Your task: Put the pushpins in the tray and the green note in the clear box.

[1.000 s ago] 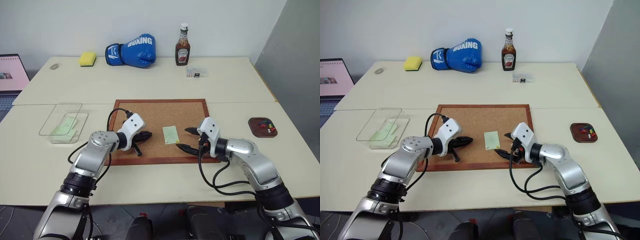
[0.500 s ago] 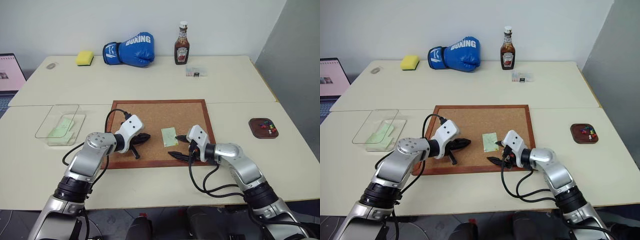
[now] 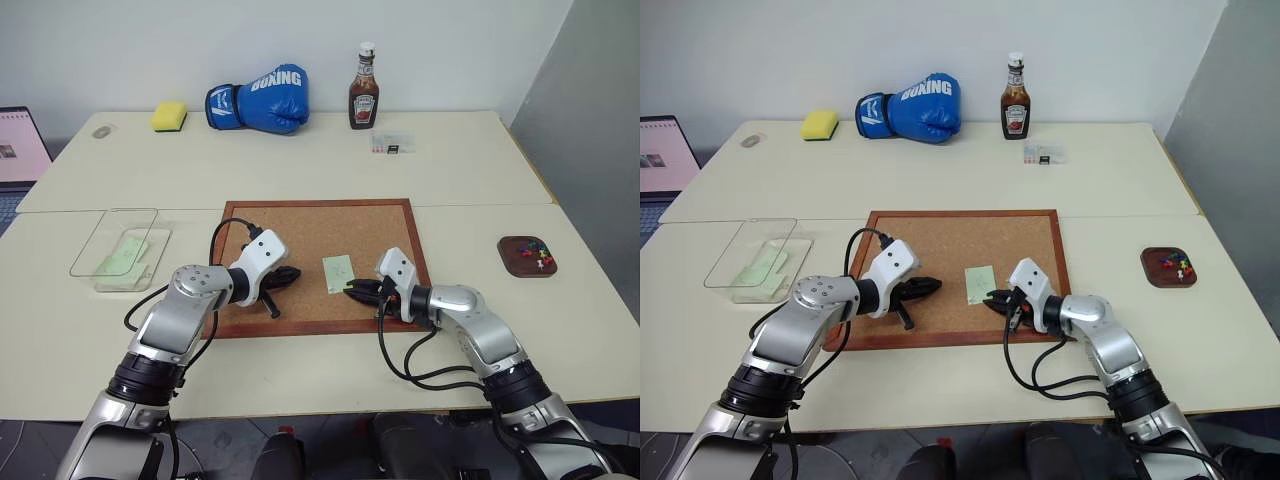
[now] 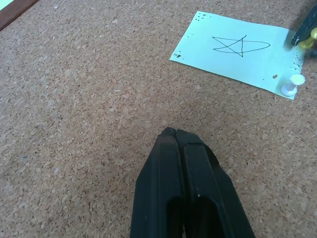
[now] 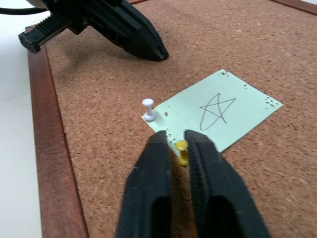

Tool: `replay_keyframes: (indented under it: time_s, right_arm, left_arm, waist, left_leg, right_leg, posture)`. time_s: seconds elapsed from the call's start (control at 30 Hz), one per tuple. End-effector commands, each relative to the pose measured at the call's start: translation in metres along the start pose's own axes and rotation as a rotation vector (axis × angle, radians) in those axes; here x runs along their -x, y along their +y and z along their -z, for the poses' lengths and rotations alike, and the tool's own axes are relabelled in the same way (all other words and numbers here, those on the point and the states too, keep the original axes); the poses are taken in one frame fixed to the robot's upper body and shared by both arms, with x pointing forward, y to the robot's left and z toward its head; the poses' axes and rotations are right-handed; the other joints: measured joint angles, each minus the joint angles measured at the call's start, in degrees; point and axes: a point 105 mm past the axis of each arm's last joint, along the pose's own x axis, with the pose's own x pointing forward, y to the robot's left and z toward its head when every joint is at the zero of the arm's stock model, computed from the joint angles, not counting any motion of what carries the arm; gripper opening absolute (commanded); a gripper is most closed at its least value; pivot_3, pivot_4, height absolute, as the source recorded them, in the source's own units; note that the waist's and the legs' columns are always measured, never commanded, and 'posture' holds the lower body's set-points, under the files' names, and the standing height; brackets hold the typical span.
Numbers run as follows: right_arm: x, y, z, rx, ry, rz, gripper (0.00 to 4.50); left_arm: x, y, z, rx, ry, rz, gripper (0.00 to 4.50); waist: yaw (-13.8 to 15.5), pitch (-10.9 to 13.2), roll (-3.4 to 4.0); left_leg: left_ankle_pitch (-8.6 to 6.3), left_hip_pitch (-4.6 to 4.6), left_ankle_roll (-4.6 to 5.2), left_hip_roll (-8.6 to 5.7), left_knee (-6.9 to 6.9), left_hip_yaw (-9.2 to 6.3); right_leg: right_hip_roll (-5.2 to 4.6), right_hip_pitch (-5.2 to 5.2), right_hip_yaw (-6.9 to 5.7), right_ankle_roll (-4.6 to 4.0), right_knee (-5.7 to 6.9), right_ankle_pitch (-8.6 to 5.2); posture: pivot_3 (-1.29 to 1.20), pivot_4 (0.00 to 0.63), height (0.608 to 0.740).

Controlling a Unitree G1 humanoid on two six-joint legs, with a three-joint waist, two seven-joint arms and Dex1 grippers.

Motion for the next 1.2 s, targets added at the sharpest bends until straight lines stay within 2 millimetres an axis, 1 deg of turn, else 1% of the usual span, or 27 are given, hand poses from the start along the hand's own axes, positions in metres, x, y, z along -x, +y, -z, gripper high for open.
replay_keyframes:
  time_s: [0.03,0.13,0.3,0.4,0.47,0.53,0.67,0.73,0.8,0.87,0.93,1.03,1.07,1.13,1.2]
  right_arm:
    - [0.0,-0.004,-0.012,0.011,-0.046,0.015,0.03]
    - [0.001,-0.003,-0.015,0.007,-0.06,0.013,0.03]
    - [0.007,0.008,-0.041,0.004,-0.147,-0.029,0.03]
    - [0.011,0.012,-0.053,-0.004,-0.18,-0.037,0.03]
    - [0.017,0.015,-0.065,-0.01,-0.211,-0.038,0.03]
    - [0.023,0.015,-0.072,-0.017,-0.227,-0.028,0.03]
    - [0.034,0.007,-0.075,-0.032,-0.224,0.022,0.03]
    - [0.042,-0.004,-0.072,-0.03,-0.207,0.093,0.03]
    - [0.057,-0.023,-0.067,-0.034,-0.185,0.205,0.03]
    - [0.079,-0.05,-0.055,-0.024,-0.138,0.38,0.03]
    - [0.102,-0.069,-0.044,-0.044,-0.113,0.507,0.03]
    - [0.139,-0.099,-0.023,-0.058,-0.037,0.747,0.03]
    - [0.155,-0.111,-0.016,-0.076,-0.013,0.848,0.03]
    - [0.183,-0.129,-0.004,-0.118,0.014,1.006,0.03]
    - [0.202,-0.139,0.004,-0.155,0.027,1.108,0.03]
  left_arm:
    - [-0.005,-0.012,0.044,0.095,0.157,0.04,0.0]
    - [-0.004,-0.013,0.046,0.096,0.16,0.042,0.0]
    - [-0.004,-0.016,0.047,0.099,0.166,0.054,0.0]
    - [-0.003,-0.017,0.047,0.101,0.167,0.055,0.0]
    - [-0.003,-0.017,0.048,0.101,0.169,0.055,0.0]
    - [-0.002,-0.016,0.048,0.101,0.172,0.053,0.0]
    - [-0.002,-0.014,0.048,0.099,0.174,0.05,0.0]
    - [-0.002,-0.014,0.048,0.098,0.174,0.05,0.0]
    - [-0.002,-0.014,0.048,0.098,0.174,0.05,0.0]
    - [-0.001,-0.015,0.049,0.098,0.176,0.052,0.0]
    - [-0.001,-0.015,0.05,0.096,0.178,0.054,0.0]
    - [-0.001,-0.016,0.051,0.093,0.179,0.055,0.0]
    - [-0.001,-0.016,0.051,0.093,0.179,0.056,0.0]
    - [-0.002,-0.016,0.05,0.092,0.178,0.058,0.0]
    - [-0.003,-0.016,0.05,0.091,0.178,0.06,0.0]
  waist:
    - [0.0,0.0,0.0]
    - [0.0,0.0,0.0]
    - [0.0,0.0,0.0]
    - [0.0,0.0,0.01]
    - [0.0,0.0,0.0]
    - [0.0,0.0,0.0]
    - [0.1,0.0,0.0]
    - [0.1,0.0,0.0]
    - [0.1,0.0,0.0]
    - [0.1,0.0,0.0]
    - [0.2,0.0,-0.01]
    - [0.2,0.0,0.0]
    - [0.2,0.0,0.0]
    - [0.1,0.0,0.02]
    - [0.1,-0.1,0.04]
  left_leg:
    - [0.0,0.0,0.0,0.0,0.0,0.0]
    - [0.0,0.0,0.0,0.0,0.01,0.0]
    - [0.0,0.0,0.0,0.0,0.02,0.0]
    - [0.0,-0.01,0.0,0.0,0.01,0.0]
    - [0.0,0.0,0.0,0.0,0.01,-0.01]
    - [0.0,-0.01,0.0,0.0,0.02,-0.01]
    - [0.0,0.01,0.0,0.0,0.02,-0.02]
    - [0.0,0.01,0.0,0.0,0.03,-0.01]
    - [0.0,0.01,0.0,0.0,0.02,-0.01]
    - [0.0,0.01,0.0,0.0,0.03,0.0]
    - [0.0,0.0,0.0,-0.01,0.03,0.01]
    - [0.0,0.01,0.0,-0.01,0.02,0.02]
    - [0.0,0.01,0.0,-0.01,0.02,0.03]
    - [0.0,0.03,0.0,-0.01,0.02,0.07]
    - [0.0,0.06,0.01,-0.01,0.02,0.09]
  right_leg:
    - [0.0,0.0,-0.01,0.0,0.0,0.0]
    - [0.0,0.0,0.0,0.0,0.02,0.0]
    - [0.0,0.0,-0.01,0.0,0.05,0.0]
    - [0.0,0.0,0.0,0.0,0.04,0.0]
    - [0.0,0.02,-0.01,0.0,0.03,0.0]
    - [-0.01,0.03,0.0,0.0,0.02,0.0]
    - [0.0,0.03,-0.01,0.0,0.03,0.0]
    - [0.0,0.04,-0.01,0.0,0.03,0.0]
    - [0.0,0.04,-0.01,0.0,0.03,0.0]
    - [-0.01,0.04,0.0,0.0,0.02,0.0]
    - [-0.01,0.04,0.01,0.0,0.01,0.0]
    - [-0.01,0.04,0.01,-0.01,0.01,0.0]
    - [-0.01,0.04,0.04,-0.01,0.02,0.0]
    - [0.0,0.04,0.08,0.0,0.03,0.0]
    - [0.0,0.05,0.1,0.0,0.04,0.0]
  posture:
    - [0.0,0.15,0.74]
    - [0.0,0.15,0.74]
    - [0.0,0.15,0.74]
    - [0.0,0.15,0.74]
    - [0.0,0.15,0.74]
    - [0.0,0.15,0.74]
    - [0.0,0.15,0.74]
    - [0.0,0.15,0.74]
    - [0.0,0.15,0.74]
    - [0.0,0.15,0.74]
    - [0.0,0.15,0.74]
    - [0.0,0.15,0.74]
    - [0.0,0.15,0.74]
    - [0.0,0.15,0.74]
    - [0.0,0.15,0.74]
